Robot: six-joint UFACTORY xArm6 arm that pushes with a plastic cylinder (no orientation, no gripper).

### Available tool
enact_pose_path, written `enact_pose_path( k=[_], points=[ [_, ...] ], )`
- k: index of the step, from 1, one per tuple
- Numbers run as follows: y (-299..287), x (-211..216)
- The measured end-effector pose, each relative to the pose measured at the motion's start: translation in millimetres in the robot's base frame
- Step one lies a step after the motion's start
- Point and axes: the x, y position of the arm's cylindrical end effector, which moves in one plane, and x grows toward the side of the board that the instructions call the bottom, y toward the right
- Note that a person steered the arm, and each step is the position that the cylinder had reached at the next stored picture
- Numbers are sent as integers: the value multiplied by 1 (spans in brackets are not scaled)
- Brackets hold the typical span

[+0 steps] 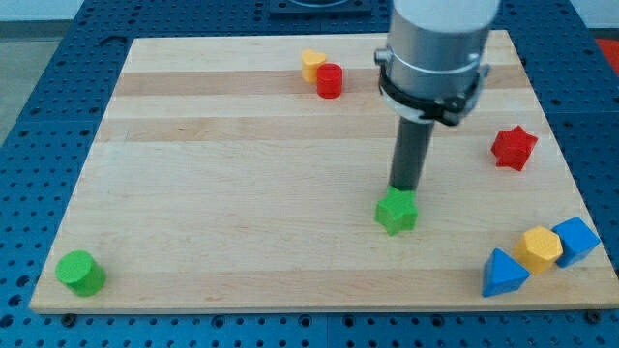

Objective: Slide the green star closer to the blue triangle

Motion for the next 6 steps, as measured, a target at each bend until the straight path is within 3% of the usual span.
enact_pose_path(
  k=[2, 4, 6],
  points=[
    [-2, 1],
    [-57, -20],
    [-74, 10]
  ],
)
